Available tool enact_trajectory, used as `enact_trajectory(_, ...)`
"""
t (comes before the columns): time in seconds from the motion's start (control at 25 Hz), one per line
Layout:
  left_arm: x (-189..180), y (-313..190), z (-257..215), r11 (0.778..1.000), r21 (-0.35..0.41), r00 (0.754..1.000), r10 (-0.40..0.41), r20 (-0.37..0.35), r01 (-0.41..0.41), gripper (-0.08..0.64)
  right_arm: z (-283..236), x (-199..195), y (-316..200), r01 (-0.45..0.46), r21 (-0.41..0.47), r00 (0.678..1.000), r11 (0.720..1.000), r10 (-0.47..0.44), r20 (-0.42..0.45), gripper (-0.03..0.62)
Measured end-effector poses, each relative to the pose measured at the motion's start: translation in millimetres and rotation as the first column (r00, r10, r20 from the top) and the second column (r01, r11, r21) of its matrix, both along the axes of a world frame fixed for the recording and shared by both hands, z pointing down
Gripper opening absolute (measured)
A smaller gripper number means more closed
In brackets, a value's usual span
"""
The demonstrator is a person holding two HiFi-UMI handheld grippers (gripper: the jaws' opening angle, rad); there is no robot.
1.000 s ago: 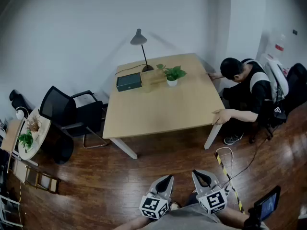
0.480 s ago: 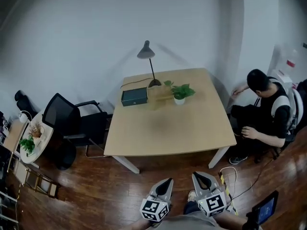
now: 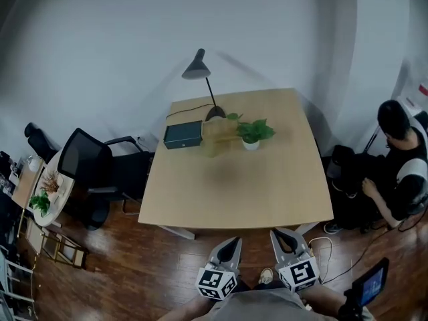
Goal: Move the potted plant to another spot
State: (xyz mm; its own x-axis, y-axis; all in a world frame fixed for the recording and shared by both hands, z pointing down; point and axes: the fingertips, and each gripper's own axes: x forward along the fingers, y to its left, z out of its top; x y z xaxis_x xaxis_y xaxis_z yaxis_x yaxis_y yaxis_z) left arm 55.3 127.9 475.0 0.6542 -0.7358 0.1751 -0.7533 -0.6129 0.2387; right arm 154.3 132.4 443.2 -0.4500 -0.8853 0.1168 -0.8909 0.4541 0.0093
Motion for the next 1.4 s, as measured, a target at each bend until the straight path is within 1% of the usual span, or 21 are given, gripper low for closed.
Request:
enact_trajectory(0.24,-2.4,-39.4,-1.1,0.999,-0.031,1.0,-0.01,0.025,0.011,0.0,0.9,5.8,-40.5,0.0,-0.044,1.0,0.999,0.0,0.013,0.006)
enact_trajectory(0.4,-6.7,-83.8,2.4,1.0,-0.022,1.0,-0.006,0.014,0.006,0.0,2.3,3.0,-82.8,-0.014,-0.031,1.0,0.999,0.014,0.006,0.006)
enact_trajectory(0.56,-6.6,-121.2,2.3,0.999,-0.022,0.999,0.036,-0.012,-0.037,0.0,4.6,0.1,-119.8,-0.07,-0.035,0.998,0.997,0.07,-0.003,0.006)
enact_trajectory(0.72,-11.1,-162.1,-4.5,0.996,-0.001,0.996,0.087,-0.024,-0.087,0.0,1.1,-7.4,-160.4,-0.111,-0.022,0.993,0.994,0.11,-0.033,0.006)
enact_trajectory(0.96,-13.0,-204.7,-2.2,0.991,-0.011,0.991,0.13,-0.035,-0.131,0.0,3.9,-10.3,-196.2,-0.161,-0.035,0.986,0.986,0.16,-0.041,0.006)
enact_trajectory(1.2,-0.9,-236.2,-0.7,0.991,-0.011,0.99,0.136,-0.033,-0.136,0.0,10.7,-3.6,-221.3,-0.164,-0.052,0.986,0.985,0.162,-0.035,0.006)
enact_trajectory(1.4,11.0,-260.3,9.5,0.991,-0.035,0.992,0.128,-0.006,-0.129,0.0,18.4,4.3,-249.2,-0.148,-0.067,0.988,0.987,0.146,-0.041,0.006)
